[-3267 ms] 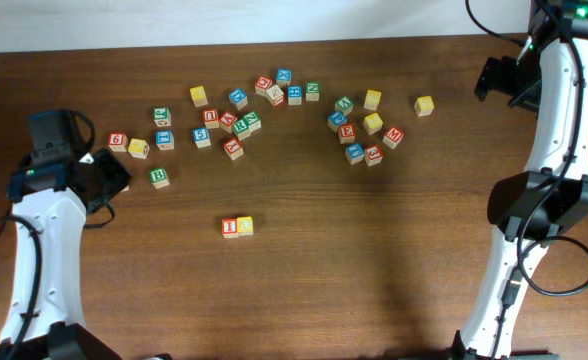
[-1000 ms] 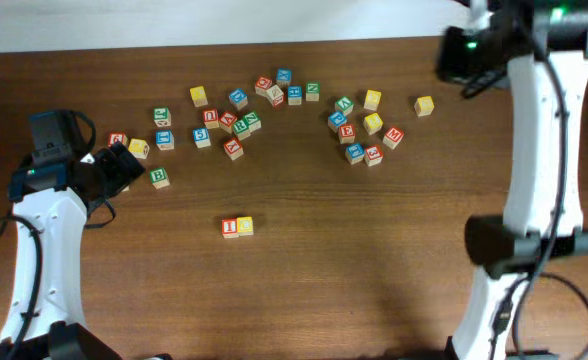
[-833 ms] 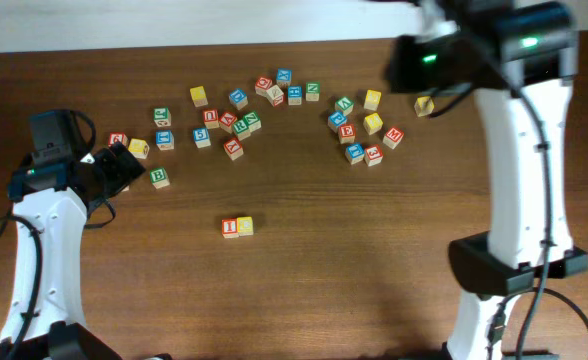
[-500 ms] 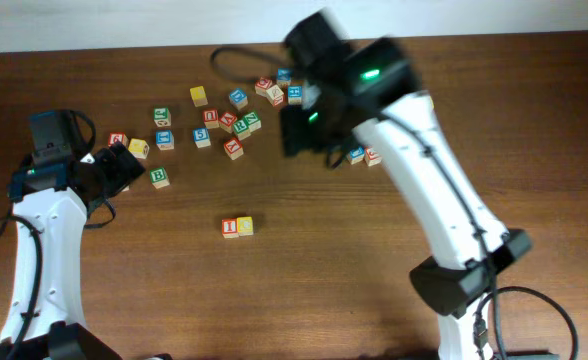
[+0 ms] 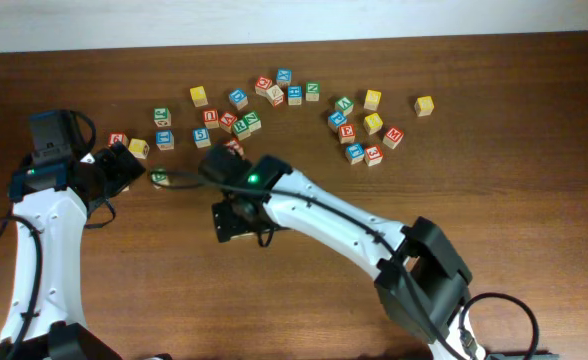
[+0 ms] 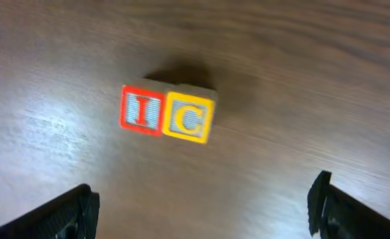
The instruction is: Spell out ICRA
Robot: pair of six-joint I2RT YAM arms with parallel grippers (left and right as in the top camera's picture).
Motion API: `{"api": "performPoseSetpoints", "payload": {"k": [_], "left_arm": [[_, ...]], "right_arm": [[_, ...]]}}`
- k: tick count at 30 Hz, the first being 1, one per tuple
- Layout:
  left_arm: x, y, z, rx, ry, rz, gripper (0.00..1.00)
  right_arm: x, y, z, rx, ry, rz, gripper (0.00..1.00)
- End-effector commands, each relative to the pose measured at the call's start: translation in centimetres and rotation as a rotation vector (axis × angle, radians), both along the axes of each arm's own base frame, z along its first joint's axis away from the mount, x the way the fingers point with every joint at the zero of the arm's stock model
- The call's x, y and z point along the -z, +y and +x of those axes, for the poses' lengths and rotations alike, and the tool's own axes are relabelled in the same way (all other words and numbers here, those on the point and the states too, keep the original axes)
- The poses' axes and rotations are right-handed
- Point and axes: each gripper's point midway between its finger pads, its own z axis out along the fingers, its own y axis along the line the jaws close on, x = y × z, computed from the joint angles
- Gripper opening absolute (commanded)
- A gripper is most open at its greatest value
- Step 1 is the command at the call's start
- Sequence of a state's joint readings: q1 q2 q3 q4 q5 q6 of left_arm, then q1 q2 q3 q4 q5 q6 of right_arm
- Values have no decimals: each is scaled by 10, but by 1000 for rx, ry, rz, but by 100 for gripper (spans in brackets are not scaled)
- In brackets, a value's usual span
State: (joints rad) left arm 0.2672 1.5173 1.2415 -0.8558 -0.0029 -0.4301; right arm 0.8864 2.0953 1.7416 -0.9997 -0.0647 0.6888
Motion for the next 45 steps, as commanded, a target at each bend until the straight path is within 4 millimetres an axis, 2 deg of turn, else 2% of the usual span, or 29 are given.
{"api": "performPoseSetpoints", "payload": {"k": [1,3,8,11,17,20,24,31,39,41,45], "left_arm": [[0,0,1,-4,-2,-7,99],[0,0,1,-3,-2,-7,99],[0,0,1,-3,-2,-7,99],[0,0,1,-3,-2,-7,99],[0,0,1,-4,-2,-7,99],[0,0,1,-3,-2,-7,99],[0,0,1,-3,-2,-7,99],[0,0,1,-4,-2,-7,99],[0,0,1,-3,-2,-7,99],[0,0,0,-3,-2,-7,99],[0,0,1,-4,-2,-7,99]], "right_arm": [[6,10,-6,1,-42,8,93],[5,8,-2,6,-70,-8,93],[-27,7,11,32,-68,19,93],[-28,8,12,34,-72,19,93],[-9,22,24,36,-105,36,93],[-2,26,22,28,-101,33,93],[7,27,20,22,-100,9,93],[43,27,13,8,-59,-46,93],[65,29,13,5,-39,-60,92],[67,30,13,5,-41,-57,88],[66,33,15,5,-49,-48,69]]}}
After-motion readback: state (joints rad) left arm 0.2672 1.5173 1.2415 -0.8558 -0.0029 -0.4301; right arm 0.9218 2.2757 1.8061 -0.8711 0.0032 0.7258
